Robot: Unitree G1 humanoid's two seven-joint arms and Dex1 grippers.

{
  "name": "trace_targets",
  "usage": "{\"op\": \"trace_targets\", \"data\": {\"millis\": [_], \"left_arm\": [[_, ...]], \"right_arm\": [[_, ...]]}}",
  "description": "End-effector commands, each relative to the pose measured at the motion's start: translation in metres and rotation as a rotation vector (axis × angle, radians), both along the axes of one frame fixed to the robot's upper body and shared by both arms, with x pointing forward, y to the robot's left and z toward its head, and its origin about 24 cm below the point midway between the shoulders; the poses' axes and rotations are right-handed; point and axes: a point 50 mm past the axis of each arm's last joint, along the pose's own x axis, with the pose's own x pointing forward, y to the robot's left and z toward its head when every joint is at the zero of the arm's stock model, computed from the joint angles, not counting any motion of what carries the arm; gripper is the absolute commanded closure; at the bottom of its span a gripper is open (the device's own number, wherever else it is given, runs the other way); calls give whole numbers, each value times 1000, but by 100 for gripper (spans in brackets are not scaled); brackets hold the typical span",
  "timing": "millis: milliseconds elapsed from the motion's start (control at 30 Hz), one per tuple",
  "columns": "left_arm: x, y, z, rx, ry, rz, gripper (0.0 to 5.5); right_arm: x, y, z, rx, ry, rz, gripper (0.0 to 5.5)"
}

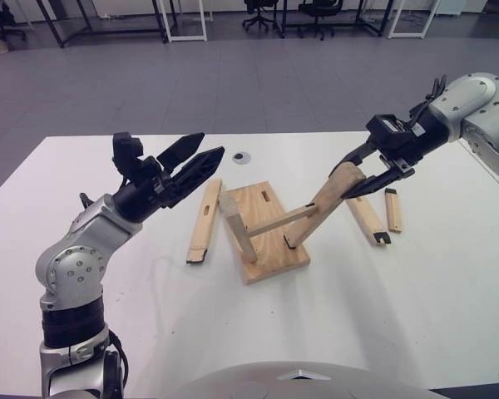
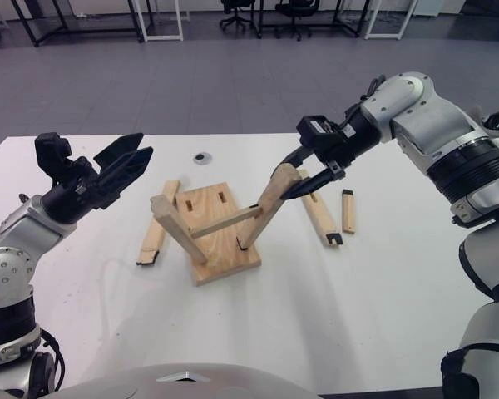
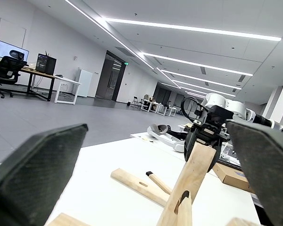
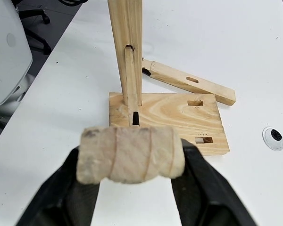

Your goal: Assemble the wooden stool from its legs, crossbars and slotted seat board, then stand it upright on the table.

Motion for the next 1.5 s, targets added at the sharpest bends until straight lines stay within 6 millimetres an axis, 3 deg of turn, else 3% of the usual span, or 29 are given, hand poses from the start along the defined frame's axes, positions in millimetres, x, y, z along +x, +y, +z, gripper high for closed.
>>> {"op": "trace_targets", "data": {"millis": [33,333,367,600,667,767,833,900,967,1033,1067,1133,1267,1367,1500], "left_arm": [[1,1,2,13,-8,17,10],[2,3,1,14,-5,40,10],[2,3,1,14,-6,44,10],[4,3,0,17,-1,47,10],[4,2,0,18,1,46,10],[4,3,-1,22,6,62,10],[6,4,-4,39,24,108,10],[7,7,-10,54,51,182,10],[8,11,-22,51,94,295,10],[10,13,-33,45,140,412,10],[11,14,-36,46,150,458,10],[14,15,-38,49,158,514,10],[20,23,-38,67,159,575,10],[21,24,-36,67,151,583,10],[22,22,-36,65,147,580,10]], "right_arm": [[-3,3,-29,-76,84,23,343],[6,7,-28,-95,59,-37,343],[7,9,-26,-94,67,-43,305],[8,10,-16,-104,21,-44,193],[10,2,-12,-139,-9,-65,157],[18,-20,-3,-210,-104,-128,157],[22,-30,20,-186,-135,-231,157],[16,-27,63,-13,-147,-309,157],[0,-6,120,343,-228,-306,157],[-20,18,138,526,-431,-342,157],[-33,33,128,551,-528,-344,157],[-59,61,93,680,-498,-402,157],[-81,75,22,632,-328,-624,157],[-89,70,7,528,-288,-654,157],[-92,52,13,400,-331,-651,157]]}}
